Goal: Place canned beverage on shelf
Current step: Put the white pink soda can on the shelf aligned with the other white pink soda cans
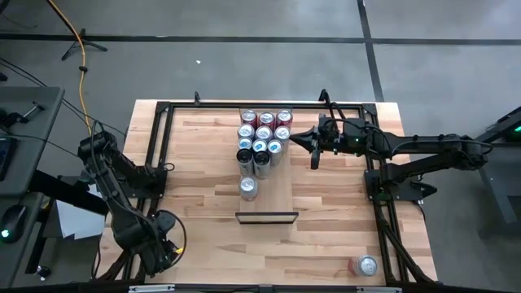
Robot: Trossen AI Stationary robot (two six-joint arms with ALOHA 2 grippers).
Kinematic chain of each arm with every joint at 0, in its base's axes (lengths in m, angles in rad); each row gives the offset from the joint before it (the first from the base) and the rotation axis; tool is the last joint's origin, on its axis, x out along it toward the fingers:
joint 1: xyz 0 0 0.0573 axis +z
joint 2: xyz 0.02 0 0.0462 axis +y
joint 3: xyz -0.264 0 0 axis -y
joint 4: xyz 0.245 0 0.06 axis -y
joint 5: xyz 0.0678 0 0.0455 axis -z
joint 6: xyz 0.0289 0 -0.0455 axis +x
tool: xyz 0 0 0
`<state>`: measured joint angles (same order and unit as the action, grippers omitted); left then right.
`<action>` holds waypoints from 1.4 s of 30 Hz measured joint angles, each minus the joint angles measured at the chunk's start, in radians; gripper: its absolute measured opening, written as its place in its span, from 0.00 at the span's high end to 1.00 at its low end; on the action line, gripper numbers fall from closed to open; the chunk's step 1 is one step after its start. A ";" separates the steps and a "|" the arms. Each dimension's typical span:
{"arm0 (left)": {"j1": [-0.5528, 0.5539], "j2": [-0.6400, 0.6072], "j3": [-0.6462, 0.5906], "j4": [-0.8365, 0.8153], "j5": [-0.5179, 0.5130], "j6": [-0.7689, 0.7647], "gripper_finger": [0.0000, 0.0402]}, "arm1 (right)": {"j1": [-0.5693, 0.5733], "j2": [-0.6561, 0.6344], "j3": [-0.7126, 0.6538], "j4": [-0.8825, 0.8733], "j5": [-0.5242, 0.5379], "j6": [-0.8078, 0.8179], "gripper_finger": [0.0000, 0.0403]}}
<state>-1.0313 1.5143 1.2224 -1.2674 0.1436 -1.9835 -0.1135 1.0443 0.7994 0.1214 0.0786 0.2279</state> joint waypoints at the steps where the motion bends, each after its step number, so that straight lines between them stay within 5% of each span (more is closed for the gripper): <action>1: 0.000 0.000 0.000 0.002 0.000 0.011 0.34 | 0.000 0.000 0.000 -0.004 0.000 0.000 1.00; 8: 0.005 -0.010 0.000 0.009 0.001 0.063 0.54 | 0.000 0.000 0.000 -0.021 0.001 -0.001 1.00; 21: 0.112 -0.217 0.001 -0.016 -0.058 0.222 0.55 | 0.000 0.000 0.000 -0.021 0.001 0.003 1.00; 31: 0.429 -0.423 0.185 -0.103 -0.133 0.516 0.55 | 0.000 0.000 0.000 -0.026 0.001 0.061 1.00; 42: 0.781 -0.277 0.504 -0.159 -0.154 1.019 0.55 | 0.003 0.000 0.000 0.056 -0.088 0.182 1.00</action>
<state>-0.2505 1.2369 1.7261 -1.4266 -0.0105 -0.9647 -0.1104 1.0447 0.7994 0.1771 -0.0090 0.4103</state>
